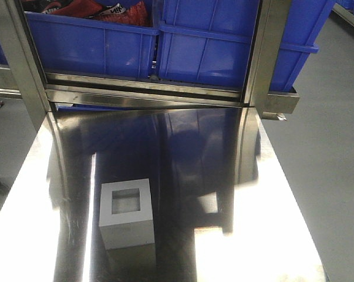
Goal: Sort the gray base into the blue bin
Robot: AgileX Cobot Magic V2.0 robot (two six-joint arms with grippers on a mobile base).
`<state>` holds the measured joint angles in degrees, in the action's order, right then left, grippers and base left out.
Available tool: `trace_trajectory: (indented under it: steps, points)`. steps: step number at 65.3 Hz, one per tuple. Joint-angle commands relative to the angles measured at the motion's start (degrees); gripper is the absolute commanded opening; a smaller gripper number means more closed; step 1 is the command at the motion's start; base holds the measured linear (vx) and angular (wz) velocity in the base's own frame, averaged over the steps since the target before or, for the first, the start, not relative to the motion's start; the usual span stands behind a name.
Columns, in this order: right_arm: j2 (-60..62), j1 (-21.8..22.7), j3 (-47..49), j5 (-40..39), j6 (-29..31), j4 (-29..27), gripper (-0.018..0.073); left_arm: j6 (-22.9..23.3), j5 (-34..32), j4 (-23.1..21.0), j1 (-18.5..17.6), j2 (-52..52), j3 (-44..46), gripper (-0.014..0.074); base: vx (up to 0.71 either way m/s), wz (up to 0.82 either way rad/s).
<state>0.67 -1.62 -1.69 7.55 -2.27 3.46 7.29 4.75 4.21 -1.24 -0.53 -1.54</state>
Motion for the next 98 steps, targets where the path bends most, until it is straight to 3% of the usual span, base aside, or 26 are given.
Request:
trace_trajectory:
  steps: [1,98]
  points:
    - [0.6,0.2,-0.9,-4.2,0.4,0.4,-0.0009,0.2,-4.1,-0.4,-0.3,-1.0,-1.7,-0.0006,0.00,0.00]
    - [0.6,0.2,-0.9,-4.2,0.4,0.4,-0.0009,0.2,-4.4,-0.4,-0.3,-1.0,-1.7,-0.0006,0.00,0.00]
